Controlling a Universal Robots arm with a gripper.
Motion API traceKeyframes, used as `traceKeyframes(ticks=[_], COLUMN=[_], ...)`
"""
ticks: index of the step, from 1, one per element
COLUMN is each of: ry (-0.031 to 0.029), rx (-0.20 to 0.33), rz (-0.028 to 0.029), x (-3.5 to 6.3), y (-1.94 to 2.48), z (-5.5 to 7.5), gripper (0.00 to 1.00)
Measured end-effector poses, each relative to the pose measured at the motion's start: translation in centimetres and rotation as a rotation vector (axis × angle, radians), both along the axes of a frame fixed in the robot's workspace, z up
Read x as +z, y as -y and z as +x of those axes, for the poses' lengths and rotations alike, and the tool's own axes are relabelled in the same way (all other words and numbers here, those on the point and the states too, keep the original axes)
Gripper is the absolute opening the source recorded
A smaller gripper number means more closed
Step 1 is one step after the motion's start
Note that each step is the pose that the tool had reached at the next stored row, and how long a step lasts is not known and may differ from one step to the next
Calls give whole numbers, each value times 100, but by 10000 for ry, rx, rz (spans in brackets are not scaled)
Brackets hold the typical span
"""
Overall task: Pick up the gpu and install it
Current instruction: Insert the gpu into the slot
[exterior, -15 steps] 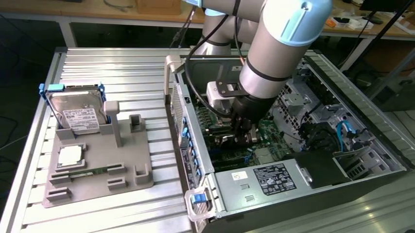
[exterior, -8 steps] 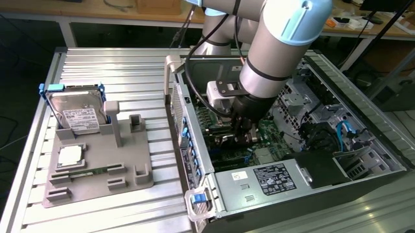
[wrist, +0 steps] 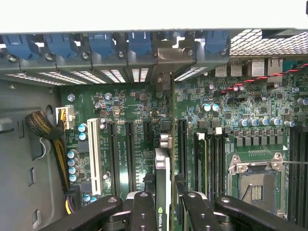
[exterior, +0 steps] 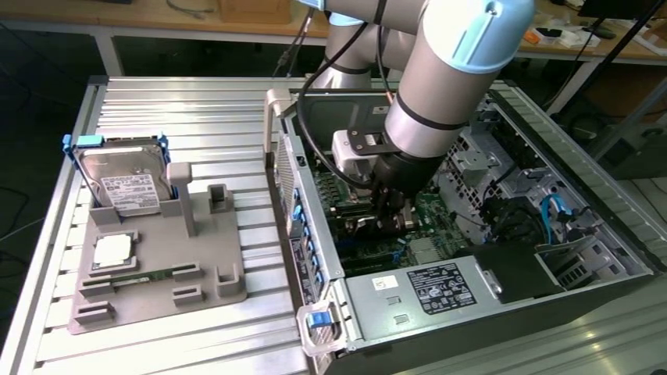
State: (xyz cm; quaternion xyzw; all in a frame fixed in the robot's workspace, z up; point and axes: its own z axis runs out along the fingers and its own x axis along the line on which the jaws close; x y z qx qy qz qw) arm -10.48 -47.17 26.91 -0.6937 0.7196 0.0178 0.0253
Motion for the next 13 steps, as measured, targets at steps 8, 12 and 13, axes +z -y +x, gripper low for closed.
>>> traceKeyframes(ticks=[8, 12, 13], ry=[-2, -2, -2], rx=[1, 0, 1], rz=[-2, -3, -3], x=[-24, -31, -33], y=[0, 0, 0], z=[0, 0, 0], gripper=[27, 27, 27])
